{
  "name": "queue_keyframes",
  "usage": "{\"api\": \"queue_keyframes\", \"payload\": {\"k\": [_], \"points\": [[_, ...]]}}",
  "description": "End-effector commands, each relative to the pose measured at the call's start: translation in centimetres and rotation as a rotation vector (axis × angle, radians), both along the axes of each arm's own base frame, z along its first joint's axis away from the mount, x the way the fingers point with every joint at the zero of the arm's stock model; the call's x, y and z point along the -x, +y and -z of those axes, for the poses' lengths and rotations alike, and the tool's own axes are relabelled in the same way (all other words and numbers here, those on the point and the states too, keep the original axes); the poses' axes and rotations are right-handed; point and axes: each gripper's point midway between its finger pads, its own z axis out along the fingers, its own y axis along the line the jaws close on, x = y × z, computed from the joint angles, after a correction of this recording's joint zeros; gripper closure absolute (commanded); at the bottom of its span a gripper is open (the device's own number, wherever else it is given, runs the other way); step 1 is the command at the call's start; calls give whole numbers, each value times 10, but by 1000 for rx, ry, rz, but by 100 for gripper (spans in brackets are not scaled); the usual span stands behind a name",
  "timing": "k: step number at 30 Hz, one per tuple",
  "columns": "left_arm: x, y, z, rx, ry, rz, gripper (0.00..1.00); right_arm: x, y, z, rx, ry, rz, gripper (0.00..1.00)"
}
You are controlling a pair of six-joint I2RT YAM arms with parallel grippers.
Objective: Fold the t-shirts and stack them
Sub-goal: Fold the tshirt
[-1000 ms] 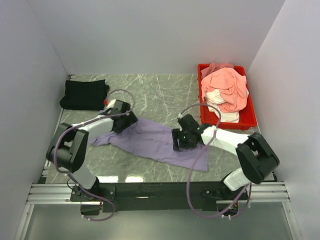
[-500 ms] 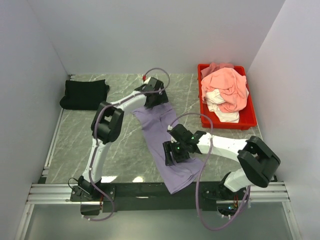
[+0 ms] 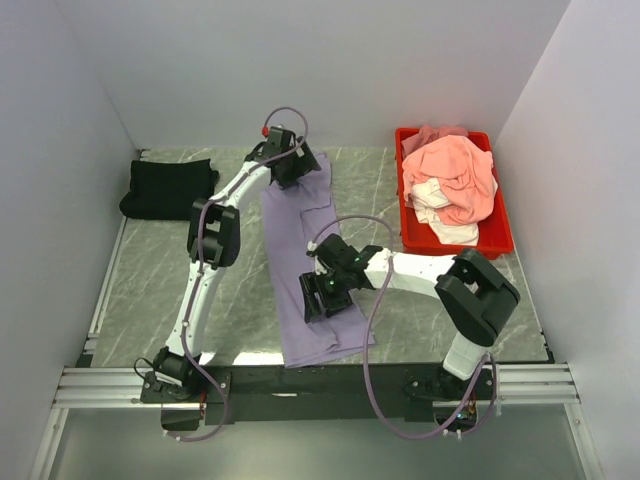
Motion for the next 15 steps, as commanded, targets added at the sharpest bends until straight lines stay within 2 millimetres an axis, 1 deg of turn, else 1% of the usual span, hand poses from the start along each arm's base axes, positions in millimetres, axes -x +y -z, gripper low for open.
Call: {"api": "queue_keyframes", "payload": {"k": [1, 4, 6, 7, 8, 9, 10, 11, 12, 14, 15], "points": [[9, 2, 54, 14, 115, 8, 1, 7, 22, -9, -59, 17, -75, 27], [0, -3, 48, 58, 85, -7, 1, 11, 29, -11, -88, 42, -79, 27], [-8, -4, 46, 84, 66, -18, 1, 9, 31, -14, -93, 35, -77, 27], [-12, -7, 42, 108, 49, -11, 1, 9, 33, -16, -98, 29, -83, 27], [-14, -9, 45, 121, 47, -14, 1, 7, 33, -17, -99, 21, -84, 27], [-18, -9, 43, 140, 34, -15, 1, 7, 33, -17, -98, 21, -85, 27], [-20, -13, 42, 171, 27, -8, 1, 6, 35, -19, -100, 16, -89, 27], [-27, -17, 36, 199, -13, -1, 1, 6, 36, -19, -99, 15, -90, 27], [-29, -20, 36, 224, -14, -7, 0, 6, 38, -20, -103, 14, -91, 27], [-35, -23, 37, 246, -29, -12, 1, 7, 38, -18, -97, 21, -91, 27], [-37, -24, 34, 263, -38, -16, 0, 6, 35, -16, -80, 17, -85, 27]]}}
